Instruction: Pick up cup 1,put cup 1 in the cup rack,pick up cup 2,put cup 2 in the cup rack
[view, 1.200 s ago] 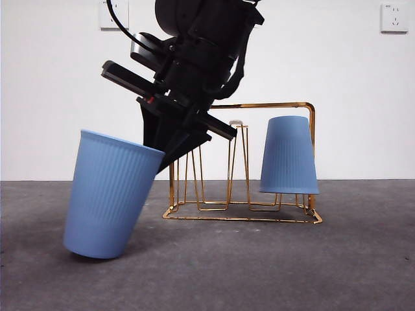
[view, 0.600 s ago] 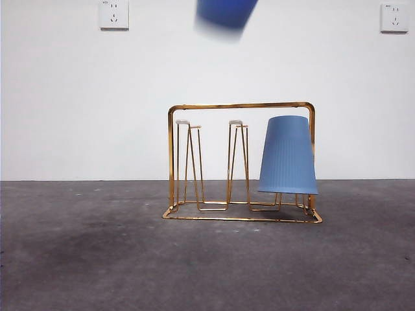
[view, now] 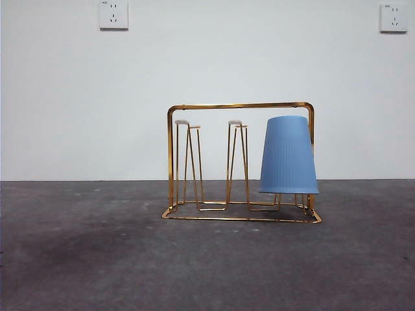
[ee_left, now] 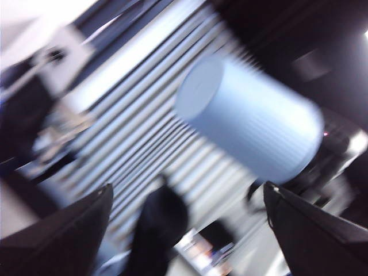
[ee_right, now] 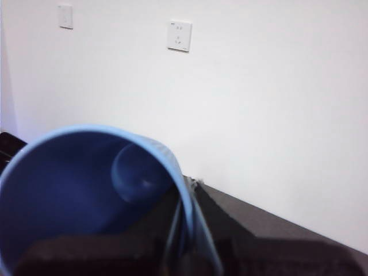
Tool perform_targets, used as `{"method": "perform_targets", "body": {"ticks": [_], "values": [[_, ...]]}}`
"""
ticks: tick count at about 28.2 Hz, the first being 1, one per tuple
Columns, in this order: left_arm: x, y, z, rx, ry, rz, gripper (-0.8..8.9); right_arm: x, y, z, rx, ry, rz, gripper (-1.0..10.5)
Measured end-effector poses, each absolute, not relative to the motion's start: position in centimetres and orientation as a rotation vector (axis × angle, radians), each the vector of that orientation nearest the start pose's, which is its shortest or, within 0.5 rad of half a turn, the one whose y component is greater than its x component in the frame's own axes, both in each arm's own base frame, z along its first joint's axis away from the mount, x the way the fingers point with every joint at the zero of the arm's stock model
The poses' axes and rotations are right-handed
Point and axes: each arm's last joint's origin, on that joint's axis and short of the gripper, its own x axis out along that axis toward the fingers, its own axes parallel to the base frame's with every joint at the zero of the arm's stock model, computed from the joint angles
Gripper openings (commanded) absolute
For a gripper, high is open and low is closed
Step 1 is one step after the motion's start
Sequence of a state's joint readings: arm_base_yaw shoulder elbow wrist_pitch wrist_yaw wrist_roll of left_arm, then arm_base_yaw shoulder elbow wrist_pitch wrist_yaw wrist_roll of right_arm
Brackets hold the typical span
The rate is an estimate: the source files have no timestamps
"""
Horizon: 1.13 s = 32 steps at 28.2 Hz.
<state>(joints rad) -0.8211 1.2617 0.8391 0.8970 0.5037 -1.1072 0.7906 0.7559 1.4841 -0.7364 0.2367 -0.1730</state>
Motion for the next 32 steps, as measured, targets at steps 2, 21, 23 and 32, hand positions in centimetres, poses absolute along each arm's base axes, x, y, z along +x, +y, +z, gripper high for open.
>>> {"method": "perform_targets", "body": {"ticks": [2,21,23,32], "values": [[18.0,-21.6,34.7,-1.08,0.226,-1.493,4.36,5.0,4.1,49.2,-0.175,-0.046,0.55,-0.1],[18.7,-24.2,32.3,-1.327,0.225,-1.483,4.4,9.9,9.3,45.8,-0.253,0.03,0.623,-0.1],[18.7,-24.2,32.3,-1.331,0.224,-1.479,4.4,10.0,9.5,45.7,-0.252,0.029,0.631,-0.1],[19.5,-23.6,32.3,-1.331,0.207,-1.454,4.4,10.5,10.0,44.1,-0.269,0.066,0.662,-0.1]]}}
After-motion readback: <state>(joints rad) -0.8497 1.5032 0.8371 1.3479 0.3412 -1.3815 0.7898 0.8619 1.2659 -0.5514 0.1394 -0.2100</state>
